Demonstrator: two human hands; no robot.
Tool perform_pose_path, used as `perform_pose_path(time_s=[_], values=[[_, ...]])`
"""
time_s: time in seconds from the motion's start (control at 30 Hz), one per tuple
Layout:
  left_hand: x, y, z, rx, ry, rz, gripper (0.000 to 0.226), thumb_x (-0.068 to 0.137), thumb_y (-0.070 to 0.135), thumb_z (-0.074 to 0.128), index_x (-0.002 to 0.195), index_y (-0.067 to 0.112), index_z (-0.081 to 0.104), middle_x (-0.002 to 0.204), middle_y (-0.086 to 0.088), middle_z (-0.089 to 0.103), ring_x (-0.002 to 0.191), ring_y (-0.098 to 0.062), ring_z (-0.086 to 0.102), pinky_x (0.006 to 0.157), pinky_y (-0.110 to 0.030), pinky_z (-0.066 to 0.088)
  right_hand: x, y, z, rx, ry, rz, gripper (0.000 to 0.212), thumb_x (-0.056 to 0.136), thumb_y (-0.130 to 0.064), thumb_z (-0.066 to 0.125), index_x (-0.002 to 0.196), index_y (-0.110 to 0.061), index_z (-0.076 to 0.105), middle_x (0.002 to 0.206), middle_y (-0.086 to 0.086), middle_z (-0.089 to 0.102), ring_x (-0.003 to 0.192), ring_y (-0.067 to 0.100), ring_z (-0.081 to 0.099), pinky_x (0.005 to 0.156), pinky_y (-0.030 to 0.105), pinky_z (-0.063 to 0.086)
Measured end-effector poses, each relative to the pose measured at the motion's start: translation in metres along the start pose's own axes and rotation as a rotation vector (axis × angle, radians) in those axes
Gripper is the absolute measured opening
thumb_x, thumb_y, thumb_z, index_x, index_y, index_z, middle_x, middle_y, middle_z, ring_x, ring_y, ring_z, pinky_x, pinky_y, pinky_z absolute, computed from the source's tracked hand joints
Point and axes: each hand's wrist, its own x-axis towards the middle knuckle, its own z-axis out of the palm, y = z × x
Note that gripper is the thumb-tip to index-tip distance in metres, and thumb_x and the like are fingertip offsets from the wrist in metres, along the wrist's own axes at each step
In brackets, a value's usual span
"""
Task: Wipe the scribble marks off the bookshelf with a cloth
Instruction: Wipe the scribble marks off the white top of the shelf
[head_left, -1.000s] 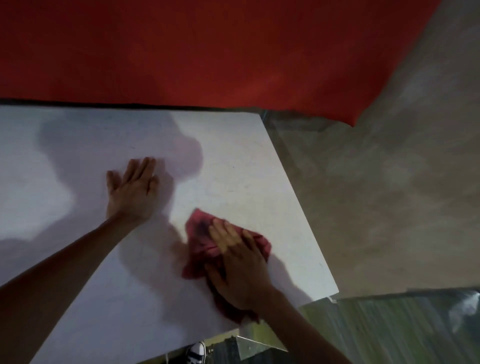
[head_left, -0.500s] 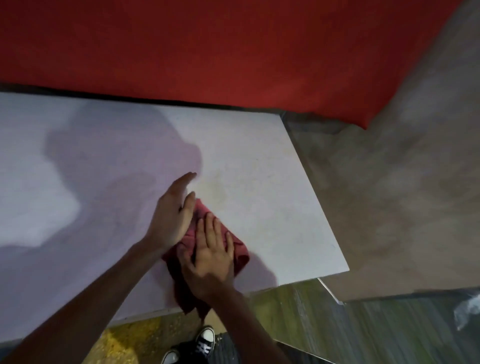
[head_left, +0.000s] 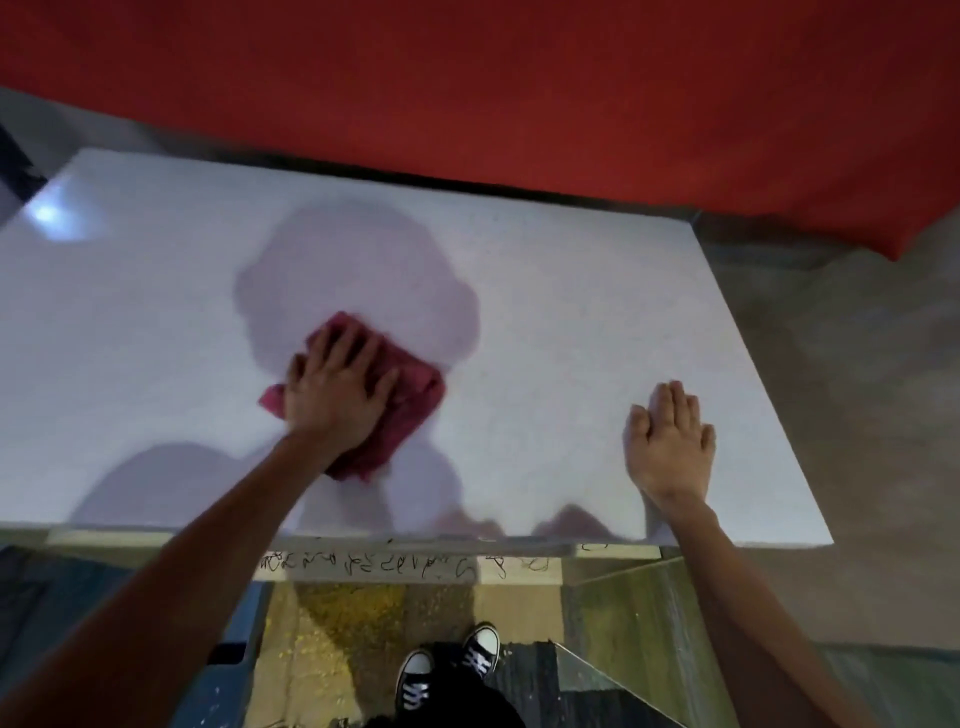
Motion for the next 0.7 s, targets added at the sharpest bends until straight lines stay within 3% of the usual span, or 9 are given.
perform_pose_path(time_s=[0.07, 0.13, 0.27, 0.37, 0.47, 0.57, 0.63, 0.7], values=[[0.004, -0.022, -0.011, 0.034, -0.018, -0.19, 0.058, 0.099, 0.049, 0.029, 0.15, 0.022, 0.031, 0.159, -0.002, 0.019, 0.146, -0.029, 0.012, 0.114, -0.053, 0.011, 0.0, -0.002, 0.003, -0.005, 0.002, 0.022, 0.056, 0.103, -0.035, 0.017, 0.153, -0.012, 0.008, 0.161, 0.002, 0.0, 0.148, 0.019, -0.003, 0.118, 0.041, -0.001], [-0.005, 0.008, -0.003, 0.087, -0.005, -0.212, 0.061, 0.1, 0.047, 0.021, 0.153, 0.018, 0.018, 0.161, -0.002, 0.01, 0.147, -0.03, 0.005, 0.115, -0.057, 0.003, -0.001, -0.004, 0.006, -0.002, 0.0, 0.042, 0.056, 0.103, -0.035, 0.016, 0.153, -0.013, 0.007, 0.161, 0.001, -0.001, 0.148, 0.019, -0.004, 0.118, 0.042, -0.001], [-0.062, 0.108, 0.03, 0.179, -0.07, 0.18, 0.074, 0.089, 0.05, -0.012, 0.153, 0.014, 0.004, 0.161, -0.005, 0.003, 0.148, -0.029, 0.0, 0.114, -0.057, -0.007, -0.003, -0.003, 0.005, -0.018, 0.005, 0.029, 0.056, 0.103, -0.037, 0.015, 0.154, -0.015, 0.006, 0.161, 0.0, -0.002, 0.148, 0.018, -0.004, 0.118, 0.041, -0.002], [-0.069, 0.099, 0.024, 0.168, -0.15, 0.295, 0.085, 0.079, 0.051, -0.02, 0.153, 0.02, 0.007, 0.162, 0.0, 0.004, 0.148, -0.024, 0.0, 0.115, -0.051, -0.007, -0.004, 0.002, 0.005, -0.034, 0.0, 0.018, 0.057, 0.102, -0.04, 0.014, 0.154, -0.016, 0.006, 0.161, -0.001, -0.002, 0.148, 0.017, -0.003, 0.118, 0.04, -0.002], [-0.047, 0.018, 0.01, 0.155, 0.029, 0.098, 0.07, 0.091, 0.054, -0.003, 0.153, 0.024, 0.014, 0.162, 0.001, 0.006, 0.148, -0.021, 0.003, 0.117, -0.047, 0.003, -0.004, 0.002, 0.003, -0.029, 0.002, 0.028, 0.057, 0.102, -0.04, 0.014, 0.154, -0.018, 0.008, 0.161, -0.002, 0.0, 0.148, 0.017, -0.002, 0.118, 0.04, -0.001], [-0.03, -0.061, -0.015, 0.114, 0.019, -0.256, 0.062, 0.099, 0.049, 0.011, 0.154, 0.02, 0.015, 0.161, -0.004, 0.006, 0.148, -0.025, 0.004, 0.118, -0.051, 0.006, -0.004, -0.001, 0.006, -0.042, 0.015, 0.024, 0.057, 0.102, -0.04, 0.014, 0.154, -0.019, 0.009, 0.161, -0.002, 0.001, 0.148, 0.018, 0.0, 0.118, 0.042, 0.001], [-0.03, -0.053, -0.012, 0.082, 0.042, -0.348, 0.07, 0.093, 0.046, 0.005, 0.153, 0.011, 0.018, 0.16, -0.01, 0.011, 0.146, -0.031, 0.01, 0.117, -0.051, 0.008, -0.003, -0.004, 0.006, -0.033, 0.032, 0.036, 0.056, 0.101, -0.038, 0.015, 0.154, -0.018, 0.011, 0.161, -0.001, 0.003, 0.148, 0.018, 0.002, 0.117, 0.043, 0.003], [-0.047, 0.003, 0.005, 0.046, 0.059, -0.249, 0.079, 0.086, 0.047, 0.001, 0.152, 0.007, 0.018, 0.159, -0.014, 0.012, 0.145, -0.034, 0.012, 0.117, -0.051, 0.008, -0.004, -0.005, 0.005, -0.02, 0.048, 0.046, 0.055, 0.101, -0.036, 0.018, 0.153, -0.018, 0.015, 0.161, -0.001, 0.007, 0.147, 0.018, 0.004, 0.117, 0.044, 0.005]])
